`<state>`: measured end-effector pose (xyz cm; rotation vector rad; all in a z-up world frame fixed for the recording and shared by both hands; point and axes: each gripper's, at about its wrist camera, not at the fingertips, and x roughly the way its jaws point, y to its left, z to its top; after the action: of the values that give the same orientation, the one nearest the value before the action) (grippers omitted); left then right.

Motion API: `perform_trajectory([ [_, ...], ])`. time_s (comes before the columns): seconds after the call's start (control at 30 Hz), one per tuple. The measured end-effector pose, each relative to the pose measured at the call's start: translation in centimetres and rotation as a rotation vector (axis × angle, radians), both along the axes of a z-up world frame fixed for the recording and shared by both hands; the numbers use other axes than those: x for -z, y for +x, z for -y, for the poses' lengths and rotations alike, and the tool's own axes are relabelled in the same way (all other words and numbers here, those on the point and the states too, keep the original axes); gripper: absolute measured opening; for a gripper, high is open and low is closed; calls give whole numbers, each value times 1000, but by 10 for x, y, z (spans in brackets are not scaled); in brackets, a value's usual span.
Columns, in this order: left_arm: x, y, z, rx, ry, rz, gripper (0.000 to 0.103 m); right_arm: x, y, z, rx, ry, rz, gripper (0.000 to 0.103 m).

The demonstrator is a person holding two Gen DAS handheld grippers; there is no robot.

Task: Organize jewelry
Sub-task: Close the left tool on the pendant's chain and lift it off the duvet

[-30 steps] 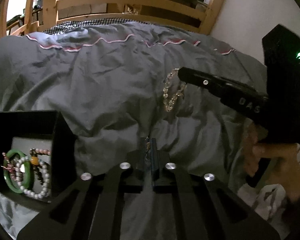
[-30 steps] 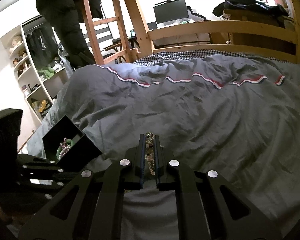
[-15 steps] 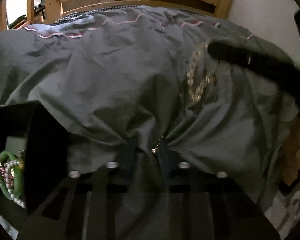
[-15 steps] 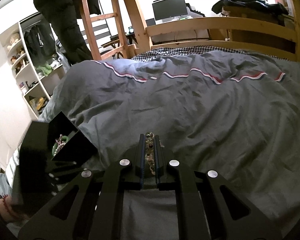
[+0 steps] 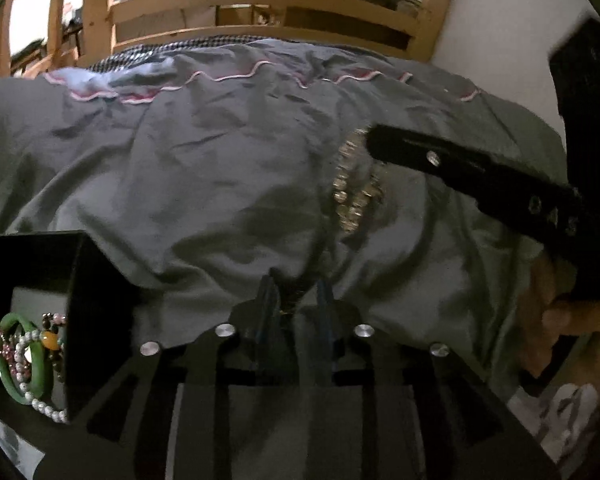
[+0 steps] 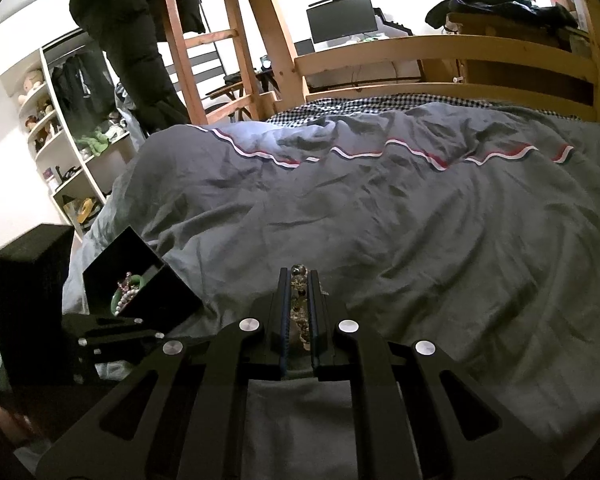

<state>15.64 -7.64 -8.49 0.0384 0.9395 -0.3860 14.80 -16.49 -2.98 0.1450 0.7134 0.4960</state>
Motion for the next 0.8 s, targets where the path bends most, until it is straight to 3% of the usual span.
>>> perform_trajectory([
  [0.27,40,7,14,36,-51,-119,21,2,0,-2,-7,-8,-4,9],
  [0.47,42,3,21,88,-99,-163,32,2,0,0,-3,-3,-8,9],
  [0.7,31,7,15,64,-126,-149,33,3,0,1,-4,3,-9,9],
  [0.8,21,3,11,37,-107,-100,57,4,0,0,-5,1,-11,9],
])
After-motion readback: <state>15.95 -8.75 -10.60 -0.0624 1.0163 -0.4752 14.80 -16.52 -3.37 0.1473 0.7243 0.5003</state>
